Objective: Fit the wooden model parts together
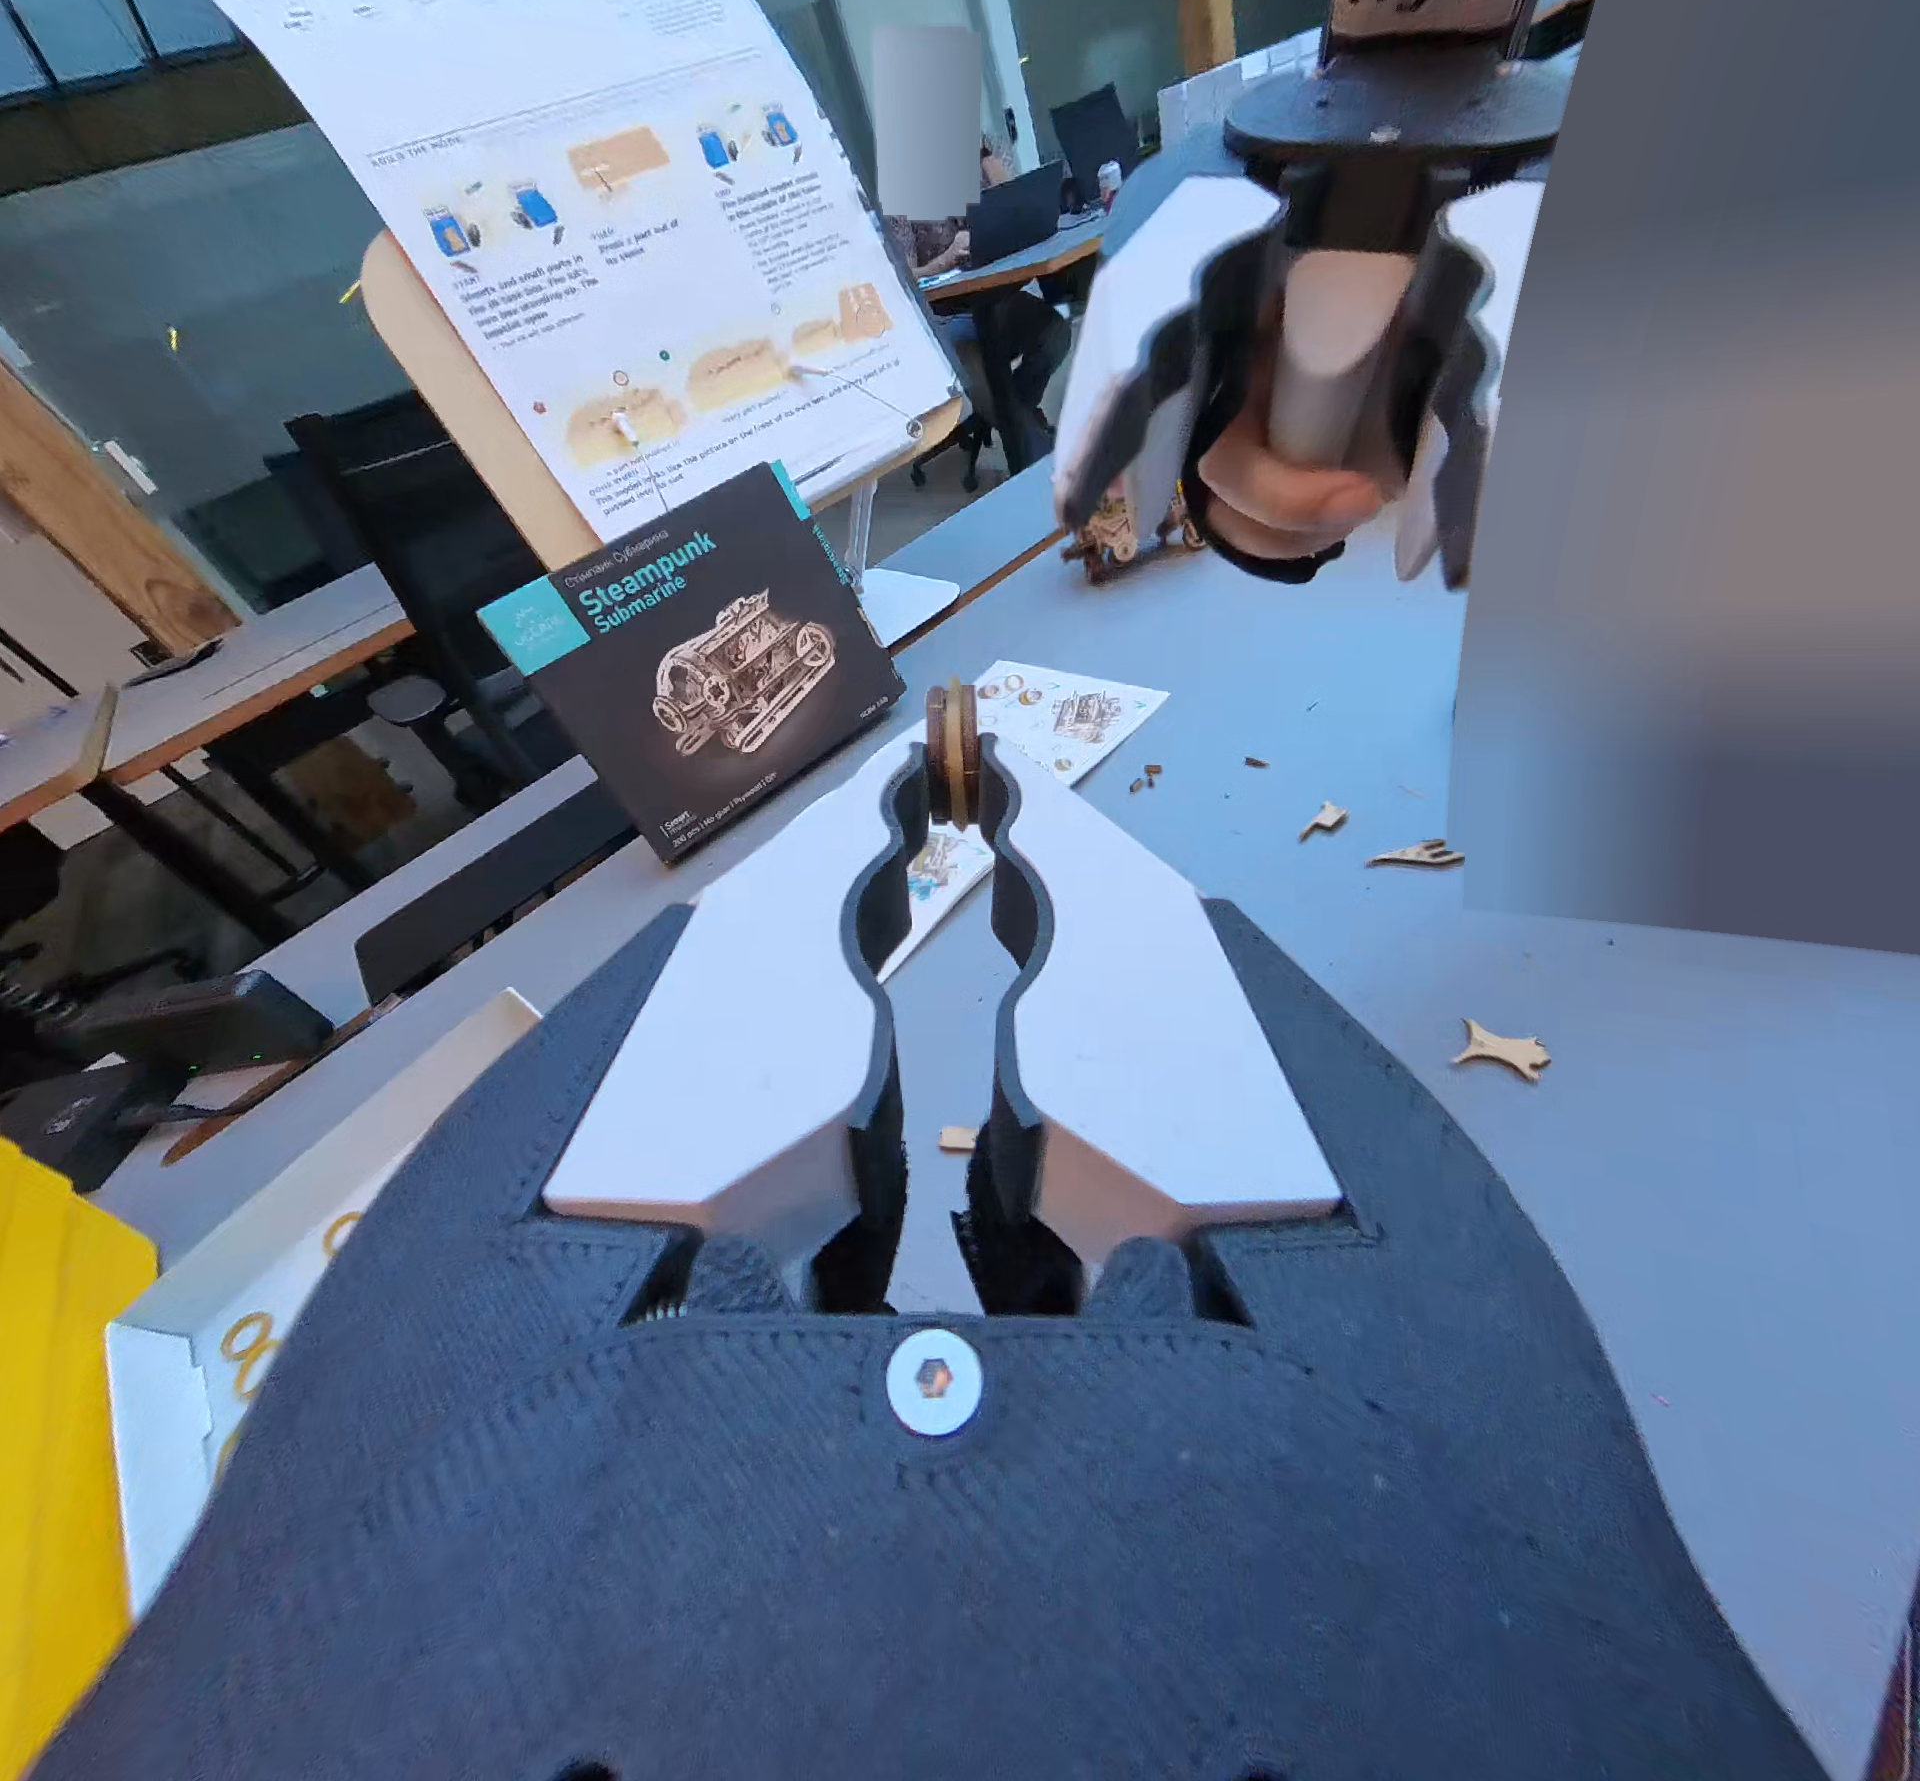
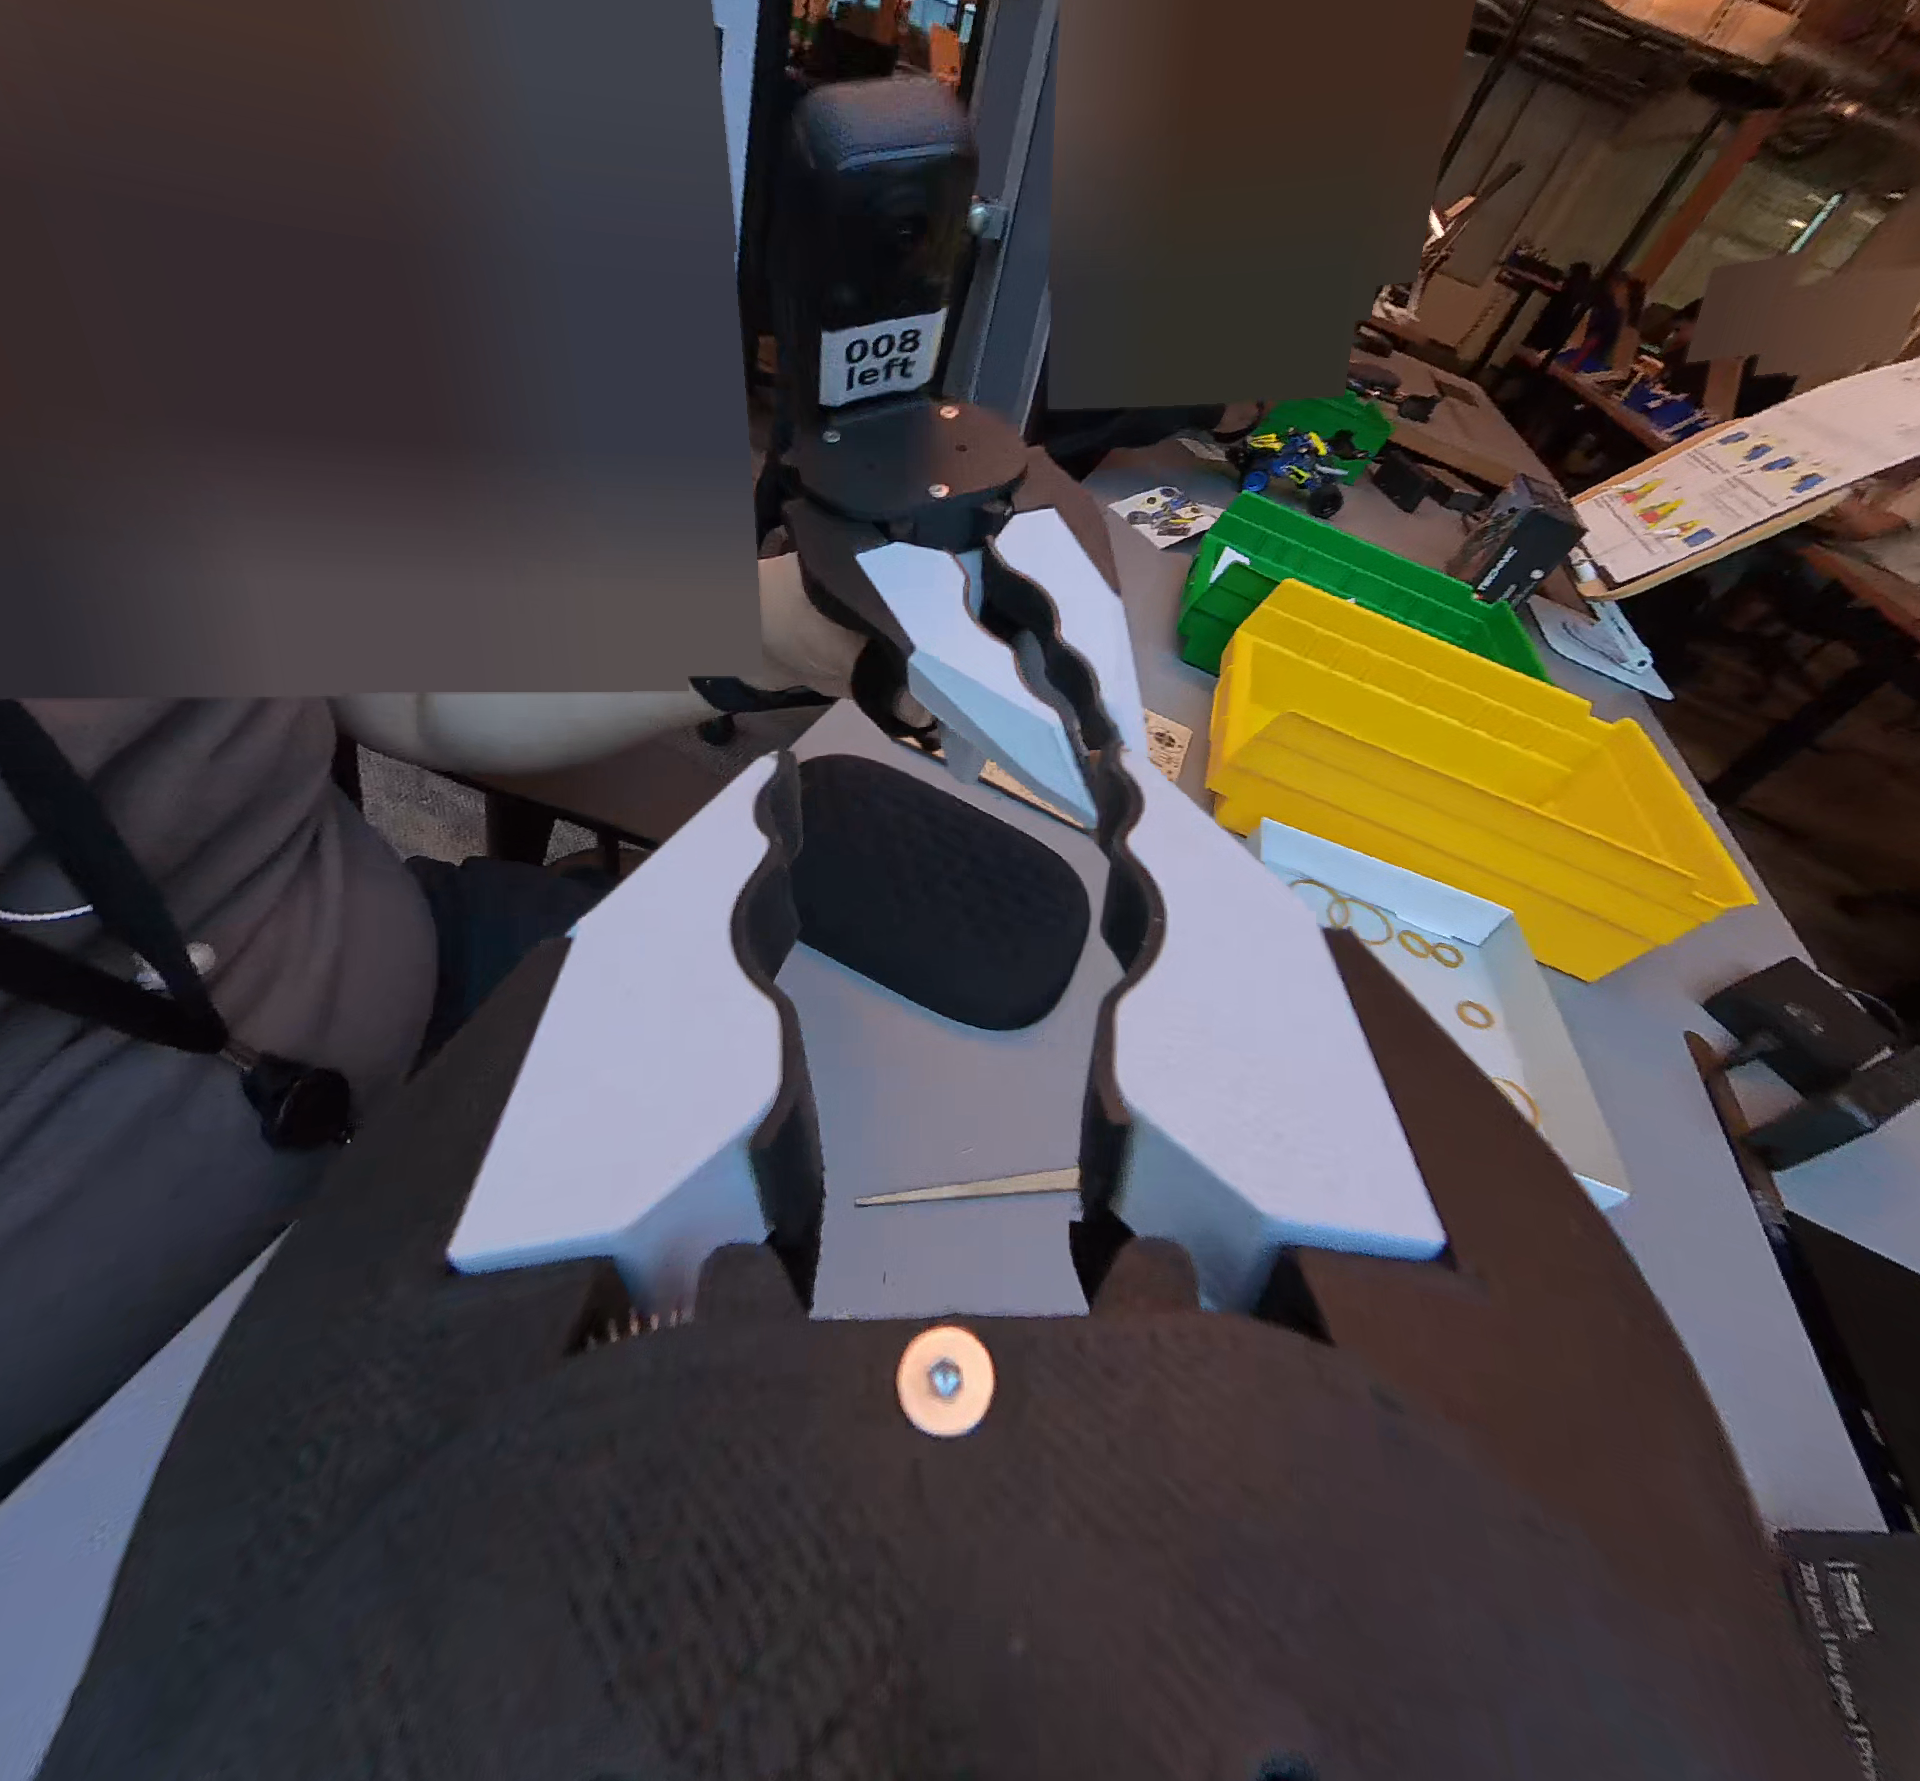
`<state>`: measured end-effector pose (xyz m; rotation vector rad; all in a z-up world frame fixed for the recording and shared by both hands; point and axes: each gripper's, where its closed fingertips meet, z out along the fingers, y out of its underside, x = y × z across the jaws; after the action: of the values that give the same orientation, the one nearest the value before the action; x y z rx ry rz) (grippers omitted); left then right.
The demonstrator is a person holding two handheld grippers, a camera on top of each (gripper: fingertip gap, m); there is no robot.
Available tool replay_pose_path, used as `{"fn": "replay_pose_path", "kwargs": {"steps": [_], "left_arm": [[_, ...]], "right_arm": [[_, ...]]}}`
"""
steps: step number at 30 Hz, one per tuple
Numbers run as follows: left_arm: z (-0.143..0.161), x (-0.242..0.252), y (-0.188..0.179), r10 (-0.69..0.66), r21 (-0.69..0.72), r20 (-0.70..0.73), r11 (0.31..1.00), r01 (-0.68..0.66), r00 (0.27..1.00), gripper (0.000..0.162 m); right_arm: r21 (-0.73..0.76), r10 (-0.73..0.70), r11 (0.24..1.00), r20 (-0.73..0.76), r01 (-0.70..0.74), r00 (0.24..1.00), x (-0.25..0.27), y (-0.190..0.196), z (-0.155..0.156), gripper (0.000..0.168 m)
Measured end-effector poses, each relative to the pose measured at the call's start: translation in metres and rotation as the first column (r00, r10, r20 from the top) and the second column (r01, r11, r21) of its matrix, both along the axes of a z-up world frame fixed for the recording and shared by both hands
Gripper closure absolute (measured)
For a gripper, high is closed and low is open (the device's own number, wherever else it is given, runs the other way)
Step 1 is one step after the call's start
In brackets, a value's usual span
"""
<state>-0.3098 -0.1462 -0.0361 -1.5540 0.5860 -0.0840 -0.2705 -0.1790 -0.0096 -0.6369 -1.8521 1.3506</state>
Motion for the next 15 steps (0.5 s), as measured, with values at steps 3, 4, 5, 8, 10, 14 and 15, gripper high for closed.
{"fn": "replay_pose_path", "kwargs": {"steps": [3,4,5,8,10,14,15], "left_arm": [[-0.002,0.016,-0.003,-0.077,0.013,0.008,0.997,0.077,0.997,0.156],[-0.002,0.017,-0.003,-0.073,0.018,-0.004,0.997,0.073,0.997,0.156],[-0.003,0.019,-0.003,-0.074,0.019,-0.024,0.997,0.074,0.997,0.156],[0.0,0.028,-0.008,-0.099,0.045,-0.072,0.994,0.102,0.992,0.156],[0.004,0.035,-0.015,-0.13,0.066,-0.085,0.989,0.136,0.988,0.156],[0.007,0.039,-0.023,-0.149,0.077,-0.108,0.985,0.157,0.983,0.155],[0.007,0.041,-0.025,-0.156,0.074,-0.116,0.983,0.165,0.981,0.155]], "right_arm": [[-0.005,-0.105,0.994,0.025,0.105,0.994,-0.011,0.022,-0.005,0.117],[0.013,-0.128,0.992,0.018,0.128,0.992,-0.013,0.026,-0.007,0.123],[0.043,-0.137,0.99,0.0,0.137,0.991,-0.014,0.027,-0.008,0.133],[0.169,-0.141,0.973,-0.092,0.155,0.986,-0.013,0.022,-0.005,0.161],[0.221,-0.14,0.963,-0.085,0.155,0.987,-0.011,0.017,-0.006,0.163],[0.259,-0.11,0.958,-0.074,0.125,0.991,-0.006,0.007,-0.006,0.166],[0.256,-0.102,0.96,-0.067,0.116,0.993,-0.005,0.005,-0.006,0.166]]}}
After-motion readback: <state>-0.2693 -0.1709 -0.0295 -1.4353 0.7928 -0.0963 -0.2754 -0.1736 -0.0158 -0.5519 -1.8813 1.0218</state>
